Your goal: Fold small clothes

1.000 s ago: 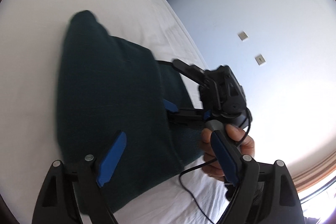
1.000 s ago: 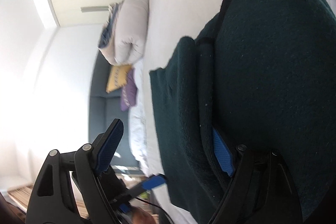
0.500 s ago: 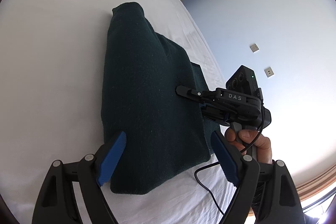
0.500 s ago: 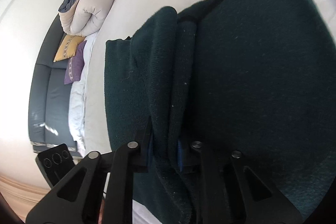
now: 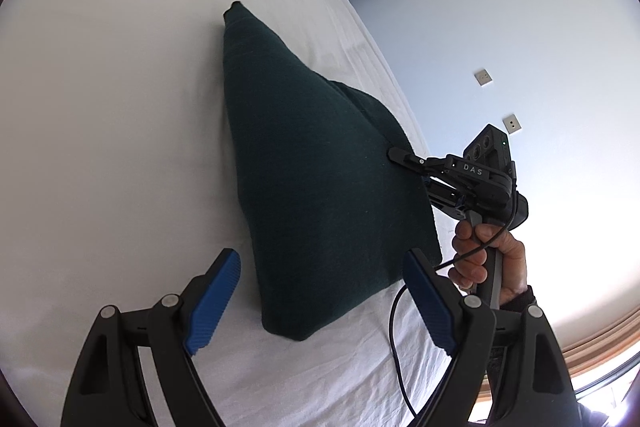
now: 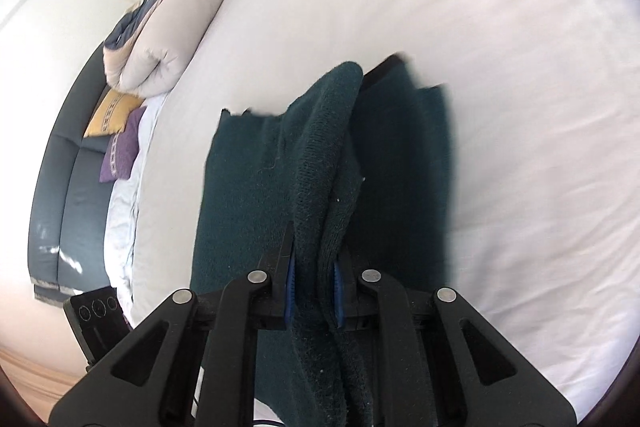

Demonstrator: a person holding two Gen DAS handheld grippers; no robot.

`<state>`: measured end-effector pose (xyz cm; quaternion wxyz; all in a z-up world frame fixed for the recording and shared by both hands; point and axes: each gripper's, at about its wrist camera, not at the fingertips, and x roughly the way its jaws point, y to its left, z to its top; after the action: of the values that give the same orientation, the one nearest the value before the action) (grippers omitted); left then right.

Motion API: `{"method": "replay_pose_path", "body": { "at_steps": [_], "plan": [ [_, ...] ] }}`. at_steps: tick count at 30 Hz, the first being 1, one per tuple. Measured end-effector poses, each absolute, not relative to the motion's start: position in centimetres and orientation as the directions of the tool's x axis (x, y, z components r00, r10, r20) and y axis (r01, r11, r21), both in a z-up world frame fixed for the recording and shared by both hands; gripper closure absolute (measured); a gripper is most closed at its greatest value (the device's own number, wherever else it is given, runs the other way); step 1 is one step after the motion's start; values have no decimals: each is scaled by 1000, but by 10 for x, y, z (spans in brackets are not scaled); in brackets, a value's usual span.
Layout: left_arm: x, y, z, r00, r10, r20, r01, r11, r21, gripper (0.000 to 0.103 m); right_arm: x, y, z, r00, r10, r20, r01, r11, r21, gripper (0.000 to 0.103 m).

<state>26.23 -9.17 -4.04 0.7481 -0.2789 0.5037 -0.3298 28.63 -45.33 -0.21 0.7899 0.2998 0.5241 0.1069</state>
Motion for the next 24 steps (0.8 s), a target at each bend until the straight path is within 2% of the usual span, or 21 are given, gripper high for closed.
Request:
{"method": "replay_pose_path", "body": {
  "at_steps": [8,18,21,23,24],
  "plan": [
    [251,-91,-27,263,-774,-576,241,631,-737,18,273,-507,-11,428,465,-775,195,789,582,90],
    [254,-101,-18,274,-738,-617,293,675,-678,18,287,-512,-61,462,494,-736,222,739,636,89],
    [256,-104,-12,289,-721,-630,330,693,-641,18,279,-513,-58,475,488,-732,243,727,642,81],
    [260,-106,-6,303,-708,-637,351,705,-617,18,269,-510,-43,490,405,-772,267,773,575,64],
    [263,-107,-3,314,-701,-641,360,712,-603,19,261,-509,-33,511,336,-791,281,804,524,48]
  ]
}}
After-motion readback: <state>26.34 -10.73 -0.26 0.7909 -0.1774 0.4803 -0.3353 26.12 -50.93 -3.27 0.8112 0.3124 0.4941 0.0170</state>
